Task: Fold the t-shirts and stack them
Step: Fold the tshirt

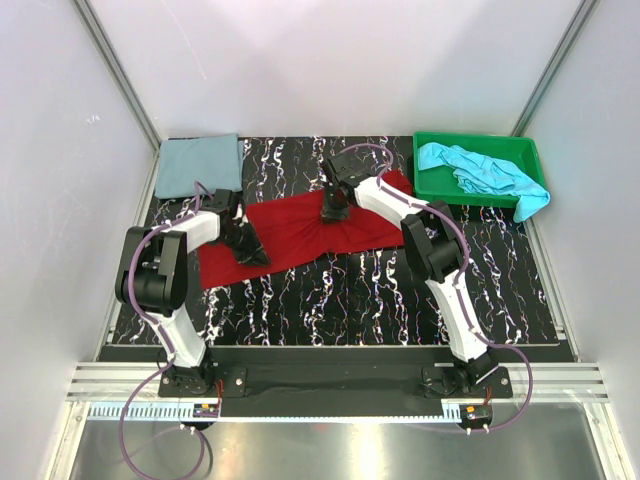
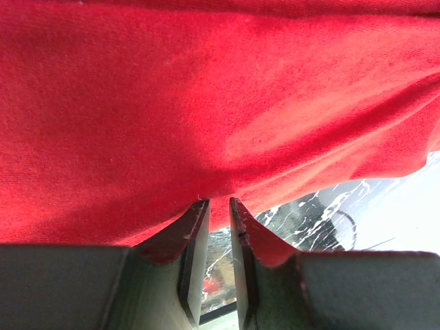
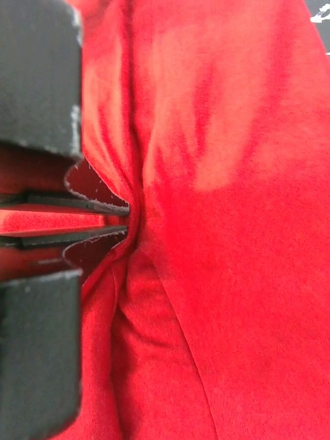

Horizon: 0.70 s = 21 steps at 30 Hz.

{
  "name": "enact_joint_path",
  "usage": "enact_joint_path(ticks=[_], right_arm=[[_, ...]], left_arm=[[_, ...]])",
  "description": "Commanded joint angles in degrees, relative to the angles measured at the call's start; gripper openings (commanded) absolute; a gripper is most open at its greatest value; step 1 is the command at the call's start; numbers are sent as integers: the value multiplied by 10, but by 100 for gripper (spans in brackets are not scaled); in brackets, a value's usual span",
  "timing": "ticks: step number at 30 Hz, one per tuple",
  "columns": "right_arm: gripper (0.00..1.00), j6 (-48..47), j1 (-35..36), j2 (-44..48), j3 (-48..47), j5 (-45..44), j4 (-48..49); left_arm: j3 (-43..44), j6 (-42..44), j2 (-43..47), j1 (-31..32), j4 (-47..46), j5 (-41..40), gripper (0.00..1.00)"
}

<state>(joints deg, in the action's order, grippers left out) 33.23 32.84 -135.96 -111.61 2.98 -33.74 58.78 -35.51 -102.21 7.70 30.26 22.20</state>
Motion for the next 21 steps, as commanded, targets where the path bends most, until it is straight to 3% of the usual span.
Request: enact_joint_path(ticks=[1, 7, 13, 21], right_arm=[[18, -13, 1, 21, -5, 38, -16], [38, -30, 3, 125, 53, 46, -57], [65, -13, -37, 208, 90, 58, -104], [69, 34, -145, 241, 150, 54, -102]], left_arm=[[-3, 26, 22, 0, 16, -30, 25], [21, 67, 105, 0, 44, -50, 37], [71, 115, 100, -1, 66, -54, 55], [129, 146, -24, -23, 83, -12, 56]])
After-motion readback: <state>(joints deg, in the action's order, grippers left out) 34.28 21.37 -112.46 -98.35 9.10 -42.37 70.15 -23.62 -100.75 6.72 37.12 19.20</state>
